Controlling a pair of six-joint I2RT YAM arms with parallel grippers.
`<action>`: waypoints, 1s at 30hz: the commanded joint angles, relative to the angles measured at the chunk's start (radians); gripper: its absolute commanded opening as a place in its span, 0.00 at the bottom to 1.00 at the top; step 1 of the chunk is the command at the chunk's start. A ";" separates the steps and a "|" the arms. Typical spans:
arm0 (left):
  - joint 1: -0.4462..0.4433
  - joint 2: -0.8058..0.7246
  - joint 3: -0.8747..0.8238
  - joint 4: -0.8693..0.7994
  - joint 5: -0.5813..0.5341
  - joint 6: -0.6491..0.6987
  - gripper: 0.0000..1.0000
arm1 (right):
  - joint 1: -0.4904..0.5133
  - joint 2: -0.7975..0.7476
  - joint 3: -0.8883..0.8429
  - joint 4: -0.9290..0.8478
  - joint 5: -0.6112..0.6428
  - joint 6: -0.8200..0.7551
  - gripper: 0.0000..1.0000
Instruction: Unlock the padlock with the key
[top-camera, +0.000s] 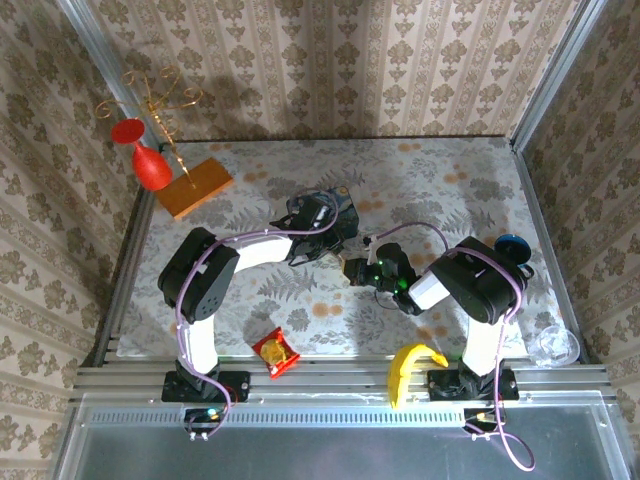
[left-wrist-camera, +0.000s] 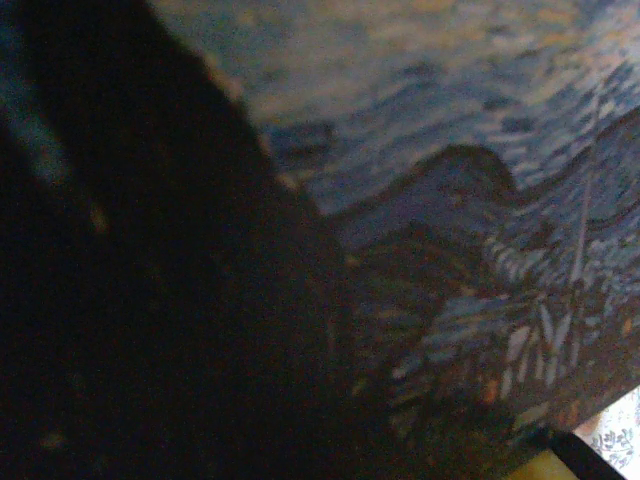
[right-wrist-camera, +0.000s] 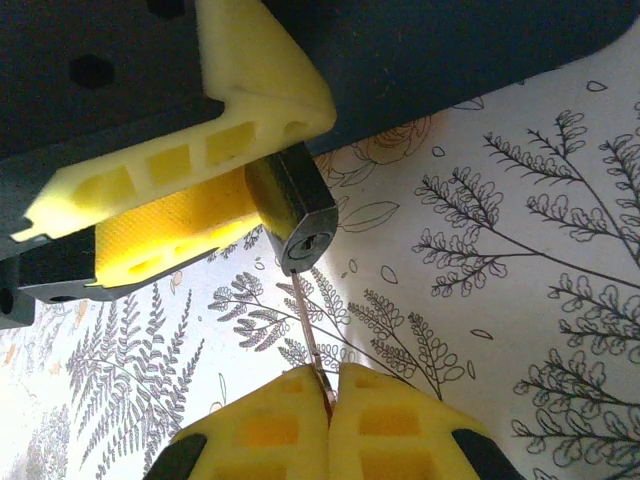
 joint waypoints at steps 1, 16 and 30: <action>0.006 -0.024 -0.023 -0.015 0.030 -0.025 0.00 | 0.010 0.039 0.028 0.000 0.022 0.009 0.00; 0.012 -0.036 -0.037 0.003 0.034 -0.036 0.00 | 0.009 0.052 0.017 0.021 0.059 0.037 0.00; 0.014 -0.053 -0.039 0.013 0.030 -0.033 0.00 | 0.009 0.050 -0.012 0.040 0.072 0.056 0.00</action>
